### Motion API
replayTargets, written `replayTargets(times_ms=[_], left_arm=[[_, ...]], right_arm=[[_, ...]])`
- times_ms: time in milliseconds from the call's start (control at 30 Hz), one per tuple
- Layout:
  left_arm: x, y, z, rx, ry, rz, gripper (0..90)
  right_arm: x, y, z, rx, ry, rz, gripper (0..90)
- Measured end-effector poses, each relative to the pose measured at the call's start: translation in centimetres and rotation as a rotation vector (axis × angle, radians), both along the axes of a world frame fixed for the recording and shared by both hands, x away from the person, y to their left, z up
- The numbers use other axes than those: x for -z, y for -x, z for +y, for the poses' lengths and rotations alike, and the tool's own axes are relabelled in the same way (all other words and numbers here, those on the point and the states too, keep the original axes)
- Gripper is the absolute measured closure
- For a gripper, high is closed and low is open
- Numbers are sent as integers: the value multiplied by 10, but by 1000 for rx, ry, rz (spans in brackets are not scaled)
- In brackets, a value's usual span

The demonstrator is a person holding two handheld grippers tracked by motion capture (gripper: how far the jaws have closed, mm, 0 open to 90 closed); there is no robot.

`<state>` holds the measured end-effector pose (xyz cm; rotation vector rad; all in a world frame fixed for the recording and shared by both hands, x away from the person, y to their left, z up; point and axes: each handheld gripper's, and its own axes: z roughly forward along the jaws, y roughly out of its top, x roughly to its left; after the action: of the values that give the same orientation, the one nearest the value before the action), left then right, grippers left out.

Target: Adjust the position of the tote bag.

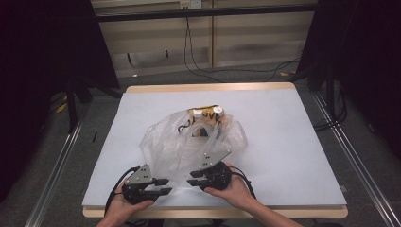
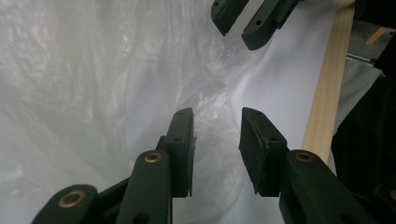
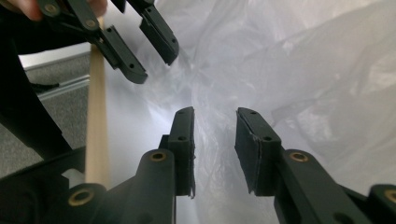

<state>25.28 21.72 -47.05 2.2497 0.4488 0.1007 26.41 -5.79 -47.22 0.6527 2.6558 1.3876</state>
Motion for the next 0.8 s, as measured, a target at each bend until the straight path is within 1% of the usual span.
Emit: replayTargets(times_ms=[33, 67, 100, 133, 167, 200, 233, 267, 300, 333, 367, 400, 433, 467, 533, 567, 600, 633, 667, 700, 767, 800], left_arm=[[0, 0, 0, 2, -12, 1, 651], [1, 0, -1, 6, -19, 3, 648], [1, 0, -2, 9, -17, -4, 646], [1, 0, -2, 8, -17, -3, 637], [1, 0, -1, 7, -21, 1, 631], [2, 0, -2, 15, -18, -4, 626], [2, 0, -2, 20, -27, -2, 626], [3, 0, -4, 25, -19, 0, 609], [4, 0, -5, 32, -14, 5, 588], [3, 0, -4, 32, -52, -3, 588], [4, 1, -5, 32, -53, -3, 588], [6, 1, -5, 43, -47, 6, 587], [6, 1, -6, 50, -56, 7, 587], [6, 2, -7, 57, -75, -1, 579], [7, 1, -6, 51, -67, 12, 572], [7, 2, -6, 48, -63, 9, 572], [8, 3, -7, 42, -48, 0, 576], [8, 3, -7, 42, -48, 0, 582], [8, 3, -6, 42, -56, -3, 582], [8, 3, -7, 39, -50, -6, 603], [7, 1, -5, 36, -69, -4, 632], [8, 1, -5, 26, -54, 0, 670]], right_arm=[[3, -1, 0, -7, 7, 16, 688], [5, -2, 0, -13, 11, 23, 687], [7, -2, 1, -15, 19, 20, 676], [10, -2, 3, -15, 35, 18, 650], [11, -2, 4, -14, 39, 20, 646], [11, -2, 5, -13, 45, 18, 653], [11, -2, 5, -13, 45, 18, 653], [12, -2, 5, -13, 53, 17, 660], [15, -1, 7, -25, 60, 13, 667], [15, -1, 7, -25, 60, 13, 667], [15, -1, 6, -24, 63, 9, 678], [15, -1, 6, -16, 63, 4, 696], [15, -1, 6, -16, 63, 4, 696], [15, 0, 7, -10, 66, 3, 713], [15, -1, 6, 3, 71, -5, 770], [15, -1, 6, 3, 71, -5, 770], [15, -1, 6, 13, 77, -2, 834], [15, -1, 6, 13, 77, -2, 834], [15, -2, 5, 2, 68, 6, 875], [16, -3, 3, 5, 61, 18, 897], [16, -4, 2, 4, 60, 19, 900], [15, -3, 3, 2, 69, 13, 900]])
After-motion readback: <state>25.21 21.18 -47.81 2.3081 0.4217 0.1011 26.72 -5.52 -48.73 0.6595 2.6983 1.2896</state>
